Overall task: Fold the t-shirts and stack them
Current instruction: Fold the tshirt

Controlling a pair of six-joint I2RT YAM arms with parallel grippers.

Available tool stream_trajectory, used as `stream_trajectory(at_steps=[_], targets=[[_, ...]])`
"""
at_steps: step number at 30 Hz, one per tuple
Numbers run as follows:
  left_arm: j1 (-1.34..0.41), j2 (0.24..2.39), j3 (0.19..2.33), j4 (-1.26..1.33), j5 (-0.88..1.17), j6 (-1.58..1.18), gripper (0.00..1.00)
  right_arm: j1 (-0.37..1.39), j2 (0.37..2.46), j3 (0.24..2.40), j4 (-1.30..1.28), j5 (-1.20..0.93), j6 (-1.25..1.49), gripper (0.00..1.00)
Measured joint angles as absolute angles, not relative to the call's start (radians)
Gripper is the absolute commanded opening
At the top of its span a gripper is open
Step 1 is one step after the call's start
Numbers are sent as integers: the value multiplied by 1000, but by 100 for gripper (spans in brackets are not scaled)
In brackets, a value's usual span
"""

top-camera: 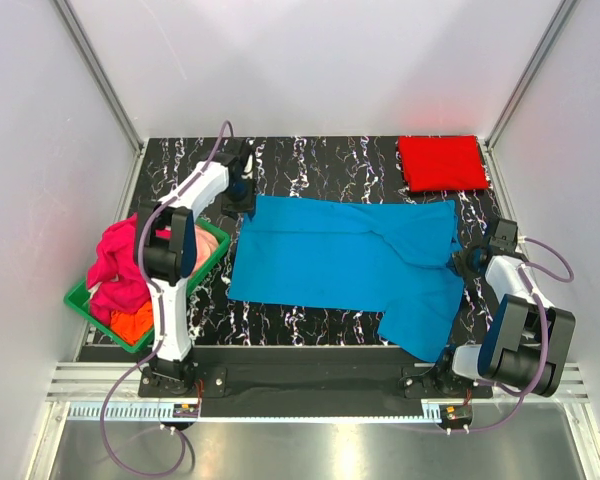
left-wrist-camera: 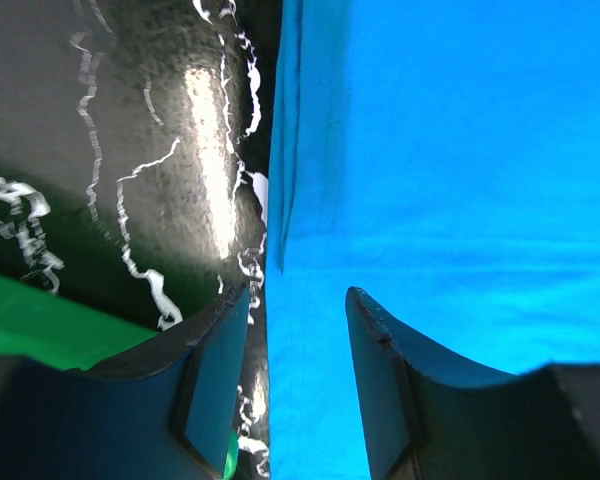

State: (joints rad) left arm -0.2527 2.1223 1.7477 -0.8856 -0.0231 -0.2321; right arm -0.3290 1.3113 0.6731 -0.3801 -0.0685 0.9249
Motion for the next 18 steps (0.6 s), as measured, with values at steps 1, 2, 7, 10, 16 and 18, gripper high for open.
stream_trajectory(at_steps=[1, 2, 7, 10, 16, 18], targets=[[-253, 2114, 1752, -886, -22, -232, 44, -329, 1311, 673, -379, -70, 925, 0], [-253, 2110, 1755, -884, -21, -232, 40, -329, 1311, 673, -379, -70, 925, 0], [-253, 2118, 1757, -886, 0, -232, 26, -329, 1311, 675, -378, -71, 925, 0], [-253, 2130, 1757, -887, 10, -231, 24, -329, 1311, 675, -379, -71, 925, 0], [-253, 2157, 1757, -889, 11, -232, 27, -329, 1311, 675, -378, -71, 925, 0], [-253, 2167, 1757, -889, 11, -232, 29, -329, 1310, 675, -378, -71, 925, 0]])
